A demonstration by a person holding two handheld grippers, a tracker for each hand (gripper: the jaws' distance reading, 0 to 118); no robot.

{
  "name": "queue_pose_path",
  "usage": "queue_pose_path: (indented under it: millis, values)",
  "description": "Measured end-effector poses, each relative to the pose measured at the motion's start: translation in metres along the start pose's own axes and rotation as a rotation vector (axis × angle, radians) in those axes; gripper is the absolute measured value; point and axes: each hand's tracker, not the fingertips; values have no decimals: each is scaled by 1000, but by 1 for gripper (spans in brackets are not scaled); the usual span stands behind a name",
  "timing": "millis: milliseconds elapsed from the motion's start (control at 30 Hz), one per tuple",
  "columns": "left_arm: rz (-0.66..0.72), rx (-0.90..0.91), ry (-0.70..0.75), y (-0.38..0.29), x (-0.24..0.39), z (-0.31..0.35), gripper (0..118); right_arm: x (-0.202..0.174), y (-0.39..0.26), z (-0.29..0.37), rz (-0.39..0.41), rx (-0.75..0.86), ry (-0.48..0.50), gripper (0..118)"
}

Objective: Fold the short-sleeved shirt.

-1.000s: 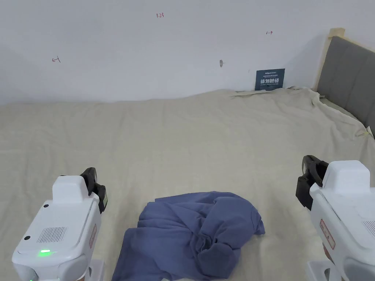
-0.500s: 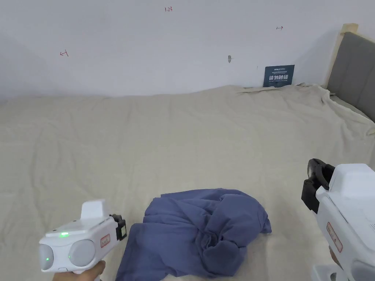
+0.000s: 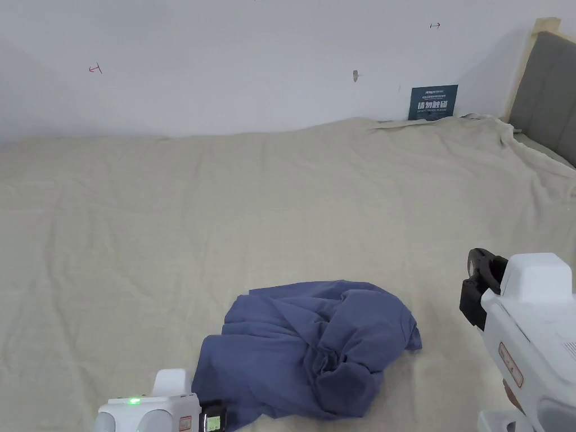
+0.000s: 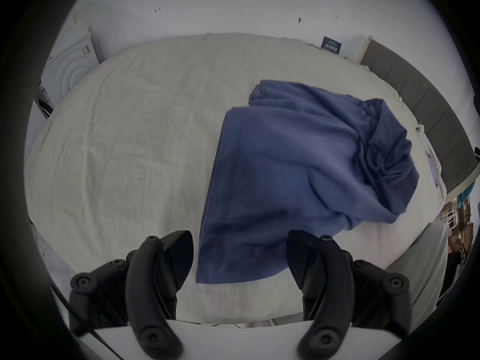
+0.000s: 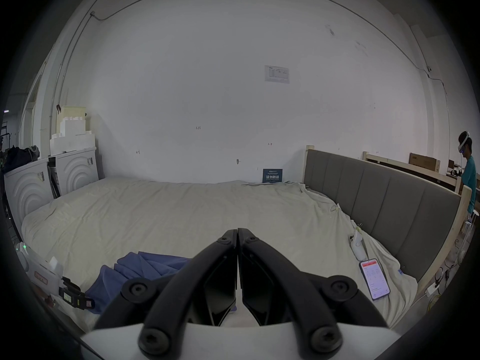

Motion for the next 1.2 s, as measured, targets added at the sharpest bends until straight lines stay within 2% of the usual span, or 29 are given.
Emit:
queue_pose_path:
  millis: [133, 167, 233, 267, 300, 433, 567, 633, 667, 733, 800, 833, 1200]
  values:
    - [-2, -27, 24, -3, 3, -14, 76, 0, -5, -6, -1, -15, 9, 0]
    - [-4, -34, 25, -5, 3, -16, 68, 1, -6, -7, -1, -19, 11, 0]
    - [-42, -22, 34, -6, 9, -11, 44, 2, -8, -9, -1, -25, 13, 0]
    - [-53, -17, 27, -6, 12, -8, 22, 2, -9, -11, 0, -29, 15, 0]
    - [-66, -9, 14, -6, 15, -5, 7, 3, -10, -13, 0, -35, 15, 0]
    - [-85, -5, -35, -3, 20, -5, 3, 8, -17, -29, -30, -76, 23, 0]
    - [-22, 83, -77, 6, 15, 18, 2, 14, -30, -60, -47, -176, 46, 0]
    - [-9, 107, -90, 13, 11, 29, 2, 12, -36, -77, -42, -238, 58, 6]
    - [-5, 121, -99, 16, 9, 35, 2, 9, -38, -86, -46, -269, 63, 16]
    - [4, 144, -106, 23, 6, 44, 2, 10, -47, -106, -56, -325, 57, 60]
    - [8, 163, -111, 28, 3, 51, 2, 10, -58, -127, -74, -383, 72, 96]
    - [11, 168, -112, 31, 3, 53, 2, 10, -63, -136, -82, -409, 76, 101]
    - [5, 159, -111, 37, -1, 47, 2, -4, -111, -205, -196, -663, 123, 101]
